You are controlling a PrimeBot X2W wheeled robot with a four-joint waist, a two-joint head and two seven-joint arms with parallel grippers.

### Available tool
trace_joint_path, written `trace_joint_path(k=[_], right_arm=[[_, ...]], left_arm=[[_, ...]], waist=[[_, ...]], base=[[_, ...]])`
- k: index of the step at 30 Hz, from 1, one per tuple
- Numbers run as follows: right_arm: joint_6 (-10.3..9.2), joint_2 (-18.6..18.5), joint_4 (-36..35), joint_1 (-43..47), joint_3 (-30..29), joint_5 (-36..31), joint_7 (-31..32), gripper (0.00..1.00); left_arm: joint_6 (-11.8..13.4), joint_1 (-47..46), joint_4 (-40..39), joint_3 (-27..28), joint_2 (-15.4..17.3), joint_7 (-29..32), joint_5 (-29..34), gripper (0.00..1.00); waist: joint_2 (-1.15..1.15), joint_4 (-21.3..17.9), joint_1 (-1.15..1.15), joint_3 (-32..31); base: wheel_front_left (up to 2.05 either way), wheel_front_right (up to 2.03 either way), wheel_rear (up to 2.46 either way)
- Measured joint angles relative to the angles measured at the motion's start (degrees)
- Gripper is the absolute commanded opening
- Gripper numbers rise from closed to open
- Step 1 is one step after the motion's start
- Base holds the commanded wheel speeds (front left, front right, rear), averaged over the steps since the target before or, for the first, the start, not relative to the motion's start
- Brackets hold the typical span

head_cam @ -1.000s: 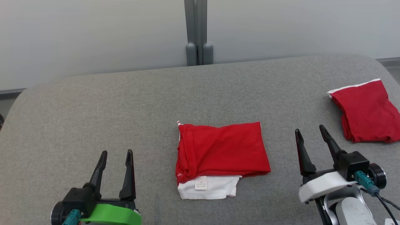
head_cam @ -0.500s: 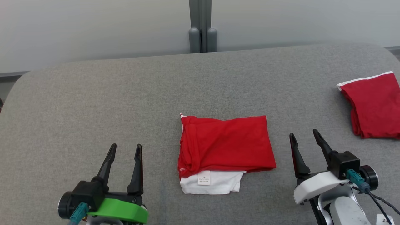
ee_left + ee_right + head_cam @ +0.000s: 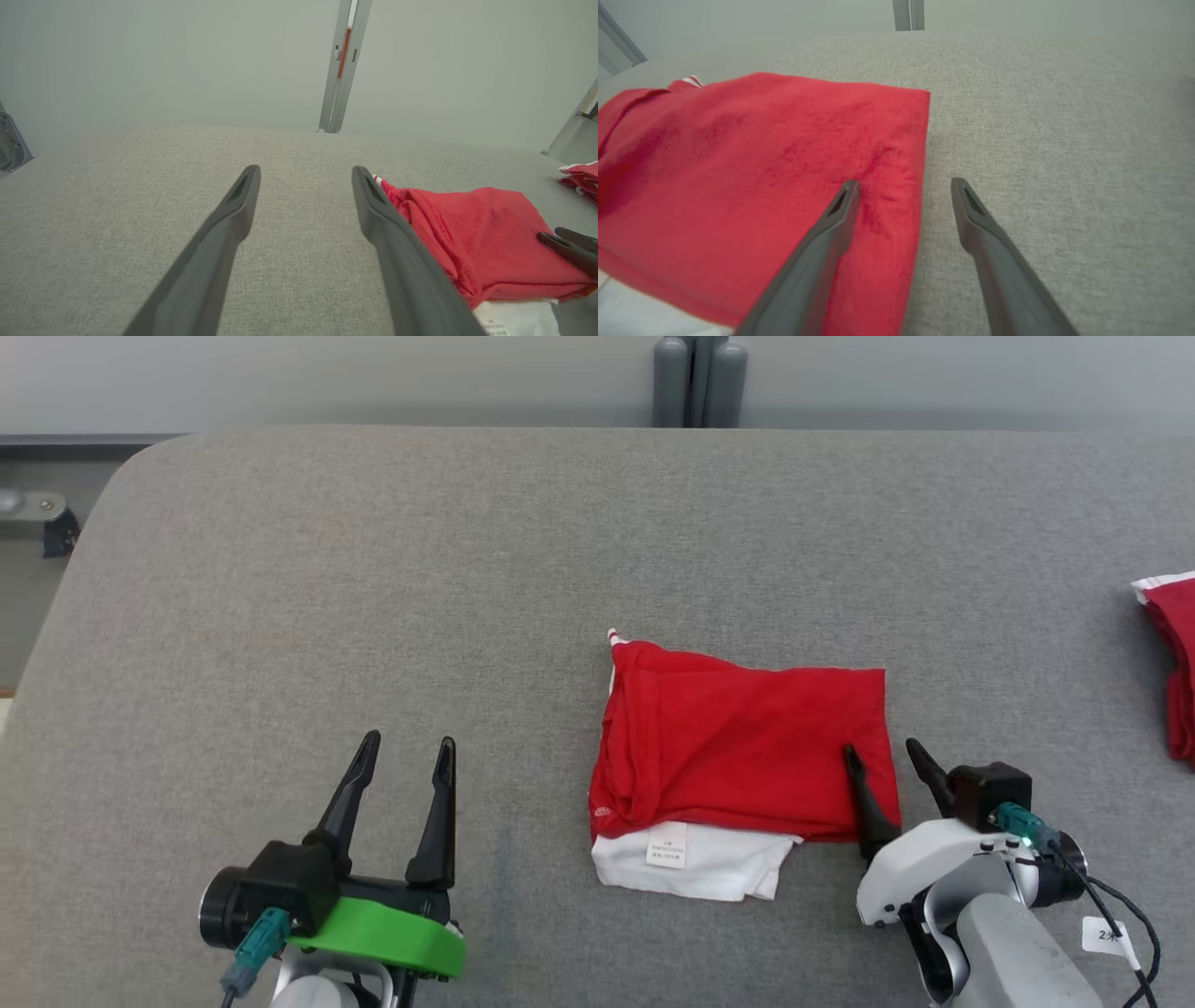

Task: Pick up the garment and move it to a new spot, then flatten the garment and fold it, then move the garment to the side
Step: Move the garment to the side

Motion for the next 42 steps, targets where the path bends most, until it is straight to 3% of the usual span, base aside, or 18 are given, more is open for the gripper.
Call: trace_joint_path(k=[2, 10, 11, 12, 19, 25, 32, 42], right_arm=[[0.00, 0.0, 2.3, -1.2, 0.7, 3.7, 0.0, 1.00], [0.00, -0.2, 10.4, -5.2, 3.2, 6.3, 0.0, 1.00], [-0.01, -0.2, 11.0, -5.5, 3.6, 6.3, 0.0, 0.27], [0.00, -0.2, 11.6, -5.8, 4.0, 6.3, 0.0, 0.00], [0.07, -0.4, 11.8, -7.1, 6.2, 0.6, -0.3, 0.00], [0.05, -3.7, 6.3, -7.8, 8.6, -5.0, -0.3, 0.00], [0.05, -10.0, 3.3, -10.9, 14.3, -7.0, -0.3, 0.00], [0.05, -22.6, 2.8, -21.8, 18.3, -5.5, 0.0, 0.00]], left_arm=[[0.0, -0.1, 0.1, -0.3, 0.0, 0.0, -0.1, 1.00], [-0.1, 0.0, 0.6, -0.3, 0.0, 0.0, -0.2, 1.00], [-0.1, 0.0, 0.6, -0.3, 0.0, 0.0, -0.2, 1.00], [-0.1, 0.0, 0.7, -0.3, 0.0, 0.0, -0.2, 1.00], [-0.2, 0.4, 0.7, -0.5, 0.0, 0.0, -0.1, 1.00], [-0.2, 0.6, -0.1, -1.7, 0.0, 0.0, -0.3, 1.00], [-0.3, -0.6, -1.0, -3.5, 0.0, 0.0, -0.7, 1.00], [-0.3, -5.4, -2.1, -6.6, -0.1, 0.0, 0.5, 1.00]], waist=[[0.00, 1.0, 0.00, 0.4], [0.00, 3.0, 0.00, 0.7], [0.00, 2.9, 0.00, 0.6], [0.00, 2.7, 0.00, 0.4], [0.00, -0.1, 0.00, -1.0], [0.00, -4.1, 0.00, -1.9], [0.00, -9.8, 0.00, -1.9], [0.00, -15.7, 0.00, 2.5]], base=[[0.00, 0.00, 0.00], [0.00, 0.00, 0.00], [0.00, 0.00, 0.00], [0.00, 0.00, 0.00], [0.00, 0.00, 0.00], [0.00, 0.00, 0.00], [0.00, 0.00, 0.00], [0.00, 0.00, 0.00]])
